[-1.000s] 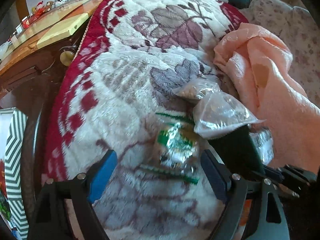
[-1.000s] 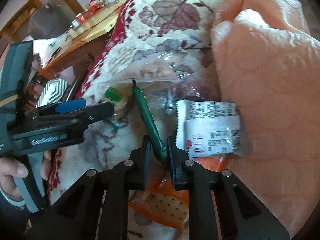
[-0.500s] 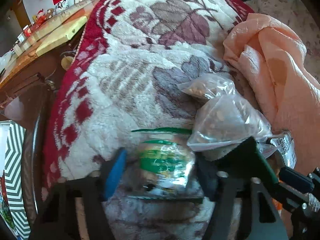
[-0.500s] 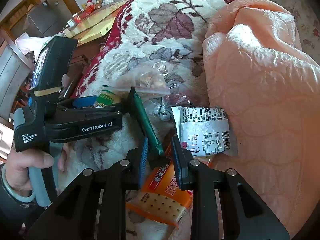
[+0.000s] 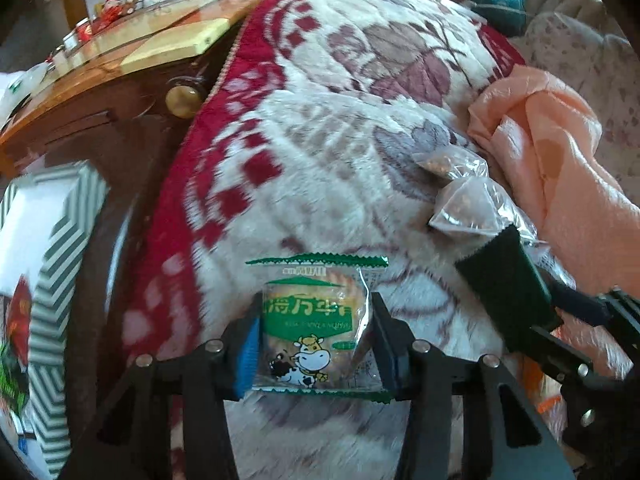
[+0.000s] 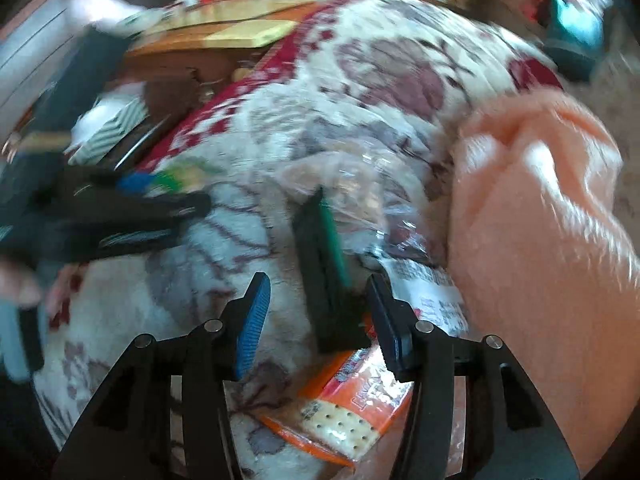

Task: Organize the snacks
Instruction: 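Grasp the dark green cracker packet with the right gripper and lift it, then carry both packets over the white tray and open both grippers to drop them, then move both grippers back over the snack pile on the bed, then grasp the orange cracker pack with the right gripper while the left gripper grasps the clear nut bag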

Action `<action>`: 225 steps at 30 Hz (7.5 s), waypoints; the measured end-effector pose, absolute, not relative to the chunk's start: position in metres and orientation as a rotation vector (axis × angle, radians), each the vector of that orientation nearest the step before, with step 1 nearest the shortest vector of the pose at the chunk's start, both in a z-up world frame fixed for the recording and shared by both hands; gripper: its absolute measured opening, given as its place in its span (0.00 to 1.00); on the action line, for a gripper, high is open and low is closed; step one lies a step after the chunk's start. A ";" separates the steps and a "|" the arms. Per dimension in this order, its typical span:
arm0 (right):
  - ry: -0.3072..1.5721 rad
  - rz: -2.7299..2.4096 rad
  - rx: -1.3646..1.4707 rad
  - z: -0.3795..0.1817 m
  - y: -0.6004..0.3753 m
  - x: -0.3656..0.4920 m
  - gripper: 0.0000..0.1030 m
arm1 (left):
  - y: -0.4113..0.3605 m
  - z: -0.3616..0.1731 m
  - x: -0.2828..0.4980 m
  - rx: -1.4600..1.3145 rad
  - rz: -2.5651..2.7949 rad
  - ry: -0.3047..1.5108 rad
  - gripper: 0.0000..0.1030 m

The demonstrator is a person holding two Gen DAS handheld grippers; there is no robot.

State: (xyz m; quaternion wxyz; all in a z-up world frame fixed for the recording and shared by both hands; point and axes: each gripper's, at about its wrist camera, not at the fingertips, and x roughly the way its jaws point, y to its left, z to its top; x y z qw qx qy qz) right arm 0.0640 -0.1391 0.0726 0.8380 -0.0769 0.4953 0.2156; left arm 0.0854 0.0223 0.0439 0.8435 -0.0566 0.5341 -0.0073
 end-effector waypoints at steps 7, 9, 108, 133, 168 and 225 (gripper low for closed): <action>1.097 0.692 0.053 0.081 -0.132 0.053 0.48 | 0.052 0.054 0.052 -0.152 0.044 1.095 0.49; 1.085 0.589 -0.046 0.079 -0.129 0.055 0.48 | 0.056 0.055 0.045 -0.159 0.043 1.096 0.49; 1.047 0.902 -0.495 0.097 0.166 -0.008 0.42 | 0.269 0.088 -0.081 -0.345 0.425 0.946 0.50; 1.083 0.913 -0.486 0.069 0.238 0.027 0.48 | 0.288 0.065 -0.065 -0.368 0.456 1.011 0.51; 1.052 0.674 -0.179 0.096 0.019 -0.004 0.48 | 0.146 0.102 -0.059 -0.220 0.264 0.960 0.80; 1.224 0.337 0.029 0.031 -0.182 0.031 0.53 | -0.018 0.079 0.097 -0.152 -0.087 1.086 0.80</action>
